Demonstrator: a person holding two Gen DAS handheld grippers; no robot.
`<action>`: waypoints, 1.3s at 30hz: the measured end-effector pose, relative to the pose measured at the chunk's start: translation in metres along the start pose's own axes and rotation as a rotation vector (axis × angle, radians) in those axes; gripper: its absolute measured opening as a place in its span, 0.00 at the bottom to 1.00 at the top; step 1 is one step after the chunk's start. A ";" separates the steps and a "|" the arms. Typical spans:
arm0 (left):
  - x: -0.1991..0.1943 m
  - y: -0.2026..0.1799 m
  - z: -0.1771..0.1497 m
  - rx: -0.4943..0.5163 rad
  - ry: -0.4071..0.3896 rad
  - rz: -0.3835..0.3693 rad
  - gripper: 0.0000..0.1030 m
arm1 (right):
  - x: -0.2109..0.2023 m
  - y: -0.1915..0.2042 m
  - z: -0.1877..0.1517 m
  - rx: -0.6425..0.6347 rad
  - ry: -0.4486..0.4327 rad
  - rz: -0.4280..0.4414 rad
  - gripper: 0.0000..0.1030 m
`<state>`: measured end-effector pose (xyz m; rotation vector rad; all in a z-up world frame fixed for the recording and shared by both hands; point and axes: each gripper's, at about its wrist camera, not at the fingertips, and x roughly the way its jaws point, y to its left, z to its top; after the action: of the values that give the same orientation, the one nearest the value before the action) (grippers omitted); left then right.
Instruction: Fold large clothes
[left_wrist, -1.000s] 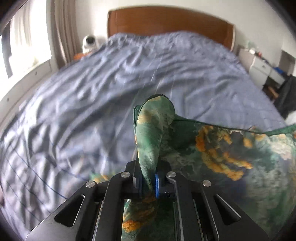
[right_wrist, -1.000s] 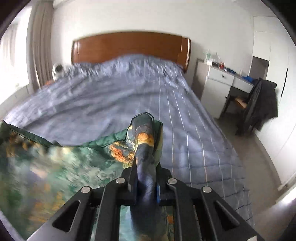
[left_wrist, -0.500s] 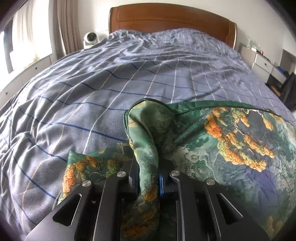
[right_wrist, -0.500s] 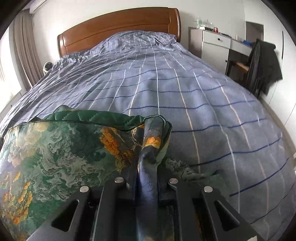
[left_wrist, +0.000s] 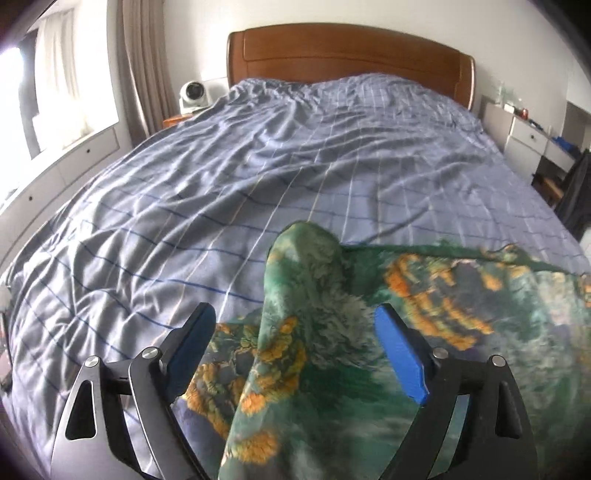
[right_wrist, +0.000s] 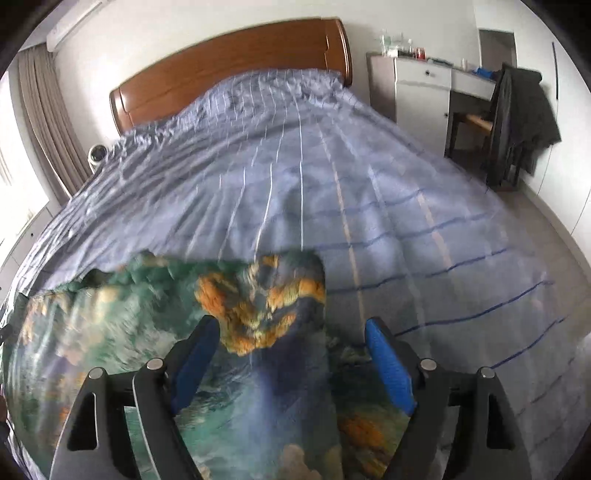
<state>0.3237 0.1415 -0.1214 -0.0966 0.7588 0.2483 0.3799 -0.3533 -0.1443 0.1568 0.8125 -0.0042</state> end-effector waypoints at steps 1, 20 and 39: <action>-0.005 -0.002 0.003 -0.001 -0.006 -0.005 0.86 | -0.008 0.000 0.002 -0.006 -0.012 -0.003 0.80; 0.010 -0.163 0.027 0.155 0.202 -0.259 0.91 | -0.145 0.048 -0.072 -0.108 -0.040 0.239 0.80; -0.069 -0.179 -0.098 0.420 0.125 -0.258 0.91 | -0.181 0.030 -0.150 -0.103 0.025 0.238 0.80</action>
<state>0.2567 -0.0616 -0.1451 0.1885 0.8989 -0.1664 0.1485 -0.3130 -0.1109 0.1556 0.8129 0.2641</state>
